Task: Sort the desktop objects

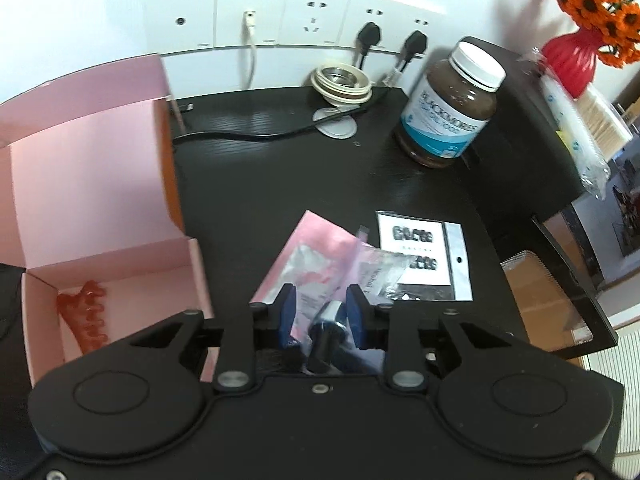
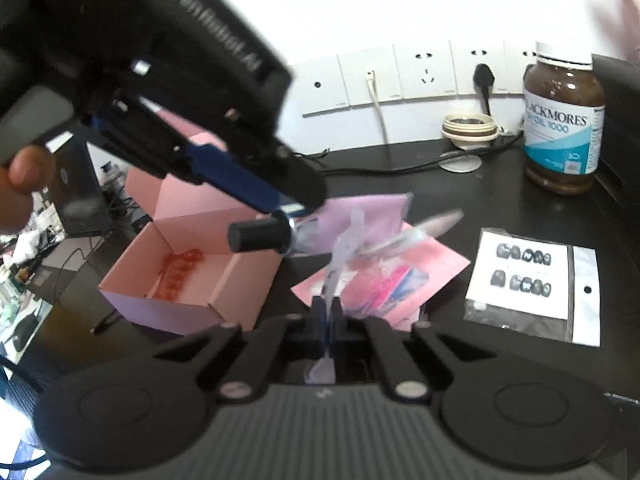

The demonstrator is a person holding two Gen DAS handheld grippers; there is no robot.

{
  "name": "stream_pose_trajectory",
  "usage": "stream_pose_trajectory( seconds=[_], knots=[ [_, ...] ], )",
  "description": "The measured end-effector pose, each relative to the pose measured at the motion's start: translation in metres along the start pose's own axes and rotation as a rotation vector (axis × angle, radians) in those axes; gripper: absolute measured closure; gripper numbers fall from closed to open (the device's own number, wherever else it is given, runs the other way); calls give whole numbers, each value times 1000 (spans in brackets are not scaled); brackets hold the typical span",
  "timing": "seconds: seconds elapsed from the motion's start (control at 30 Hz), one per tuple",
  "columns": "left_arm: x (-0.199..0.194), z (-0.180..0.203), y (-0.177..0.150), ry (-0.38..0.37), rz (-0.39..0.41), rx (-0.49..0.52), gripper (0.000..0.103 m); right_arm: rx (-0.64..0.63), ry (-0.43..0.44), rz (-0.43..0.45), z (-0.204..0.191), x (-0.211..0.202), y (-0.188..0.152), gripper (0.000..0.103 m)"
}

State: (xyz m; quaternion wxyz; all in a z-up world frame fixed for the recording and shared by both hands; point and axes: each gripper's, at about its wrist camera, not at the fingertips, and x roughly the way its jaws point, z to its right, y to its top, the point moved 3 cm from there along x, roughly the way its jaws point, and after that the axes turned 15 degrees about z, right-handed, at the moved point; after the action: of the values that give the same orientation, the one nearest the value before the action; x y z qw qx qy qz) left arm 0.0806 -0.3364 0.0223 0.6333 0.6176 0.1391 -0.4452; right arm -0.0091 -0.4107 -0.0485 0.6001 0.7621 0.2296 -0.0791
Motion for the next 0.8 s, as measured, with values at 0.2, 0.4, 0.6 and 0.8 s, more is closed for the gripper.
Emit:
stream_pose_trajectory(
  seconds=[0.2,0.4,0.6,0.8],
  knots=[
    [1,-15,-5,40,-12,-15,75,-40,-18,9,-1,-4,3,100],
    [4,-27,-11,66,-25,-32,76,-46,-73,-25,6,2,4,100],
    [3,-27,-11,84,-5,-14,76,-28,-154,-67,24,9,6,89],
    [2,-27,-11,102,14,4,75,-33,-260,-79,45,6,9,61]
  ],
)
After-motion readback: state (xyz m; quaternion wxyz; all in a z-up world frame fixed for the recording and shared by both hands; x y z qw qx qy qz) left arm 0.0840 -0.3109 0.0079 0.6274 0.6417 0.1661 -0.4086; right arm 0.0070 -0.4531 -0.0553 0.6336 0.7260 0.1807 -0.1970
